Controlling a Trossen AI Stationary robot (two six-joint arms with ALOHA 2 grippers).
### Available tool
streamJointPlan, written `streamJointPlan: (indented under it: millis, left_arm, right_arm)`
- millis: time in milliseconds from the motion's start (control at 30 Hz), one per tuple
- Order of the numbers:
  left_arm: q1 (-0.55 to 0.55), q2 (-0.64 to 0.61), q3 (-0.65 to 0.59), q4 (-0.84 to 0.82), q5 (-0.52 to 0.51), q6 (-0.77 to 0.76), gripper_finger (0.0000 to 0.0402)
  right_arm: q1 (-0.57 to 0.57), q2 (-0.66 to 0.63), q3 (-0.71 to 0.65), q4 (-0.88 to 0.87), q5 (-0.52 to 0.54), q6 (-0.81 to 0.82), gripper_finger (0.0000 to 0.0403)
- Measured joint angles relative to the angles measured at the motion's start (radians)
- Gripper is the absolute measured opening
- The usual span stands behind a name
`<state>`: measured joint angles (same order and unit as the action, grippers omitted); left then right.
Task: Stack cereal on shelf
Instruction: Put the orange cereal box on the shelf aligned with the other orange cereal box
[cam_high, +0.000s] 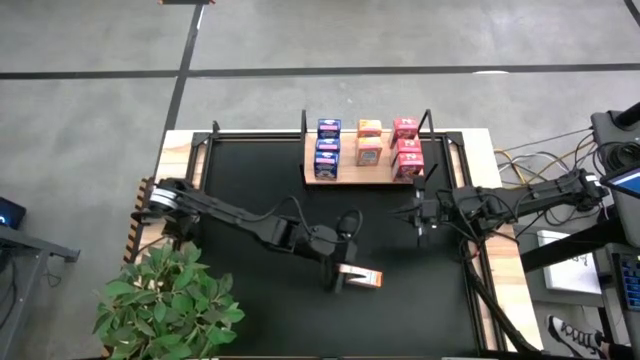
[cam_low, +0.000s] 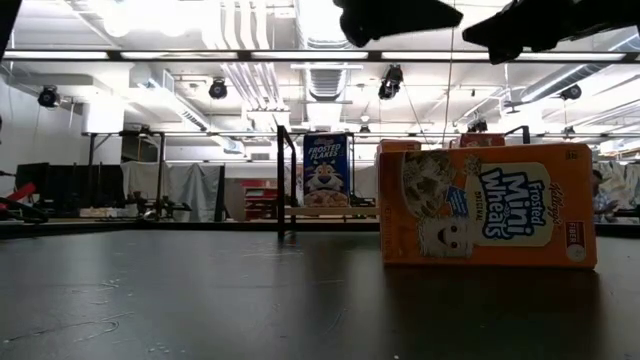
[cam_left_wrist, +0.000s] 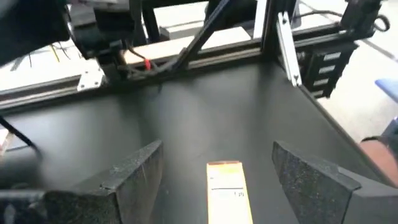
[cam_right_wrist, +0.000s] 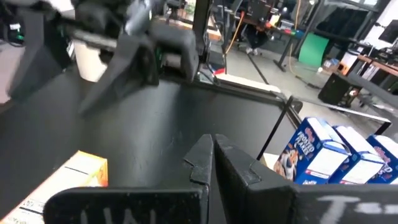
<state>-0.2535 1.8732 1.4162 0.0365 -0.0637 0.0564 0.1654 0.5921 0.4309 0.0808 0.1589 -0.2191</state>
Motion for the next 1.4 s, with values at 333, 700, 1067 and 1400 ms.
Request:
streamJointPlan:
  millis: [333, 700, 1067, 1400]
  left_arm:
    - [0.009, 0.186, 0.070, 0.005, 0.027, 0.015, 0.0282]
    - [0.052, 0.265, 0.108, -0.055, 0.179, -0.019, 0.0273]
    - [0.051, 0.264, 0.107, -0.117, 0.201, -0.095, 0.0270]
    - [0.051, 0.266, 0.107, -0.110, 0.195, -0.093, 0.0197]
  right_arm:
    - [0.000, 0.012, 0.000, 0.013, 0.000, 0.009, 0.0009]
    - [0.000, 0.013, 0.000, 0.014, 0.000, 0.005, 0.0009]
    - [0.000, 0.013, 0.000, 0.013, 0.000, -0.001, 0.0009]
    - [0.000, 0.013, 0.000, 0.013, 0.000, -0.001, 0.0009]
